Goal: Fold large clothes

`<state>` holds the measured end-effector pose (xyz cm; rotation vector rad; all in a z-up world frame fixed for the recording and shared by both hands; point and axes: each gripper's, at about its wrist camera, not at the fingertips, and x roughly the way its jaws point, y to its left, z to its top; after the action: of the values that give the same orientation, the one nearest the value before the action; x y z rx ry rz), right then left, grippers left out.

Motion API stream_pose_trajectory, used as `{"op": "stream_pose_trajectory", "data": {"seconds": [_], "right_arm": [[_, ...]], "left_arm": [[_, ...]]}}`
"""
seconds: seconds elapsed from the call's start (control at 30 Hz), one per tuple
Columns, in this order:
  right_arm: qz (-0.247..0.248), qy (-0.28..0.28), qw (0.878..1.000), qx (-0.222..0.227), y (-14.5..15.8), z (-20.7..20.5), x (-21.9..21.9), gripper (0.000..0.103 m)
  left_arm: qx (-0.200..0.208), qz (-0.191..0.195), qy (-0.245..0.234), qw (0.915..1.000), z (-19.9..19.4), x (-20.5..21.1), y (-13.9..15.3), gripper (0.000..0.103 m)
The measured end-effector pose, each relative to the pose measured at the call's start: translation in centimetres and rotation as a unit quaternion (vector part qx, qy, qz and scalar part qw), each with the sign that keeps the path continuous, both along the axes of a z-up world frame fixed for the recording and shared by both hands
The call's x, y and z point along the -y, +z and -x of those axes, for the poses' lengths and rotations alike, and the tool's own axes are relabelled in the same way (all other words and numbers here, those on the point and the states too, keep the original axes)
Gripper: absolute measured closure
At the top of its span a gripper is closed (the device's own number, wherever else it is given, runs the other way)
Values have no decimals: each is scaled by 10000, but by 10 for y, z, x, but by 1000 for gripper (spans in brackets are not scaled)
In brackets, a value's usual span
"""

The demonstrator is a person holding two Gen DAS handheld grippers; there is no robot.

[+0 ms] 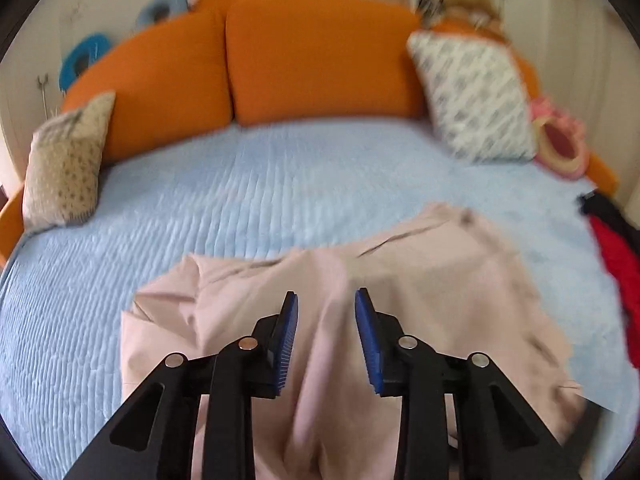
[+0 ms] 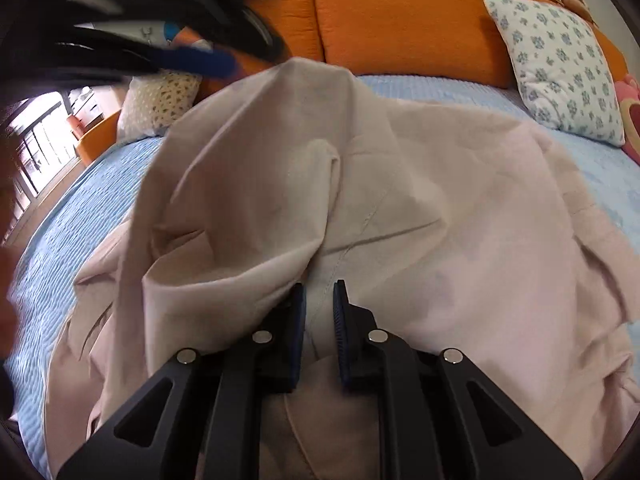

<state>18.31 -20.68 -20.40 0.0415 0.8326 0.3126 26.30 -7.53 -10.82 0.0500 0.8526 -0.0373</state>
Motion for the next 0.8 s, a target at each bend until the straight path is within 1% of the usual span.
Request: {"op": "stream_pose_trajectory", "data": {"seconds": [0.03, 0.1, 0.13, 0.2, 0.23, 0.27, 0.33, 0.4, 0.43, 0.5, 0.57, 0.6, 0.63, 0.67, 0.7, 0.77, 0.8], "right_arm": [[12, -3, 10000, 53, 5, 4, 4, 88], [38, -77, 9998, 201, 20, 8, 16, 88], [77, -117, 9995, 279, 26, 9, 19, 88], [207, -226, 9982, 507, 44, 3, 31, 88], [258, -280, 9976, 573, 49, -2, 35, 88], [304, -357, 9969, 636, 55, -8, 40, 88], [378, -495, 9961, 623, 60, -28, 52, 88], [559, -644, 9951, 494, 54, -51, 63, 88], [687, -727, 9943, 357, 46, -64, 68, 90], [804, -790, 9936, -18, 25, -85, 78, 92], [1237, -817, 9885, -288, -3, -102, 78, 92], [1390, -806, 9864, -340, -12, -105, 76, 92], [1517, -815, 9846, -297, -18, -105, 73, 91], [1601, -837, 9834, -186, -16, -101, 69, 90], [1557, -829, 9842, -166, -14, -98, 70, 90], [1279, -756, 9888, -173, 0, -83, 74, 89], [1202, -722, 9900, -146, 9, -75, 76, 89]], "left_arm": [[-103, -7, 57, 9999, -9, -3, -13, 72], [-175, -188, 141, 9996, -13, -12, -36, 73], [-245, -202, 169, 9994, -15, -18, -49, 73], [-363, -99, 229, 9990, -22, -24, -68, 73], [-377, -59, 242, 9990, -24, -28, -76, 73], [-351, -99, 229, 9991, -25, -29, -81, 72], [-216, -296, 163, 9992, -24, -24, -90, 72], [-160, -248, 165, 9994, -22, -24, -91, 72], [-152, -164, 163, 9996, -22, -25, -90, 72], [-166, -41, 128, 9998, -25, -28, -92, 72], [-178, -100, 69, 9998, -27, -27, -94, 71], [-184, -189, 47, 9996, -28, -24, -94, 71], [-191, -320, 21, 9993, -27, -20, -92, 71], [-201, -420, 0, 9989, -25, -17, -89, 71], [-216, -475, -6, 9986, -21, -16, -84, 70], [-196, -316, 13, 9993, -5, -20, -70, 57], [-132, -236, -11, 9996, 7, -22, -61, 43]]}}
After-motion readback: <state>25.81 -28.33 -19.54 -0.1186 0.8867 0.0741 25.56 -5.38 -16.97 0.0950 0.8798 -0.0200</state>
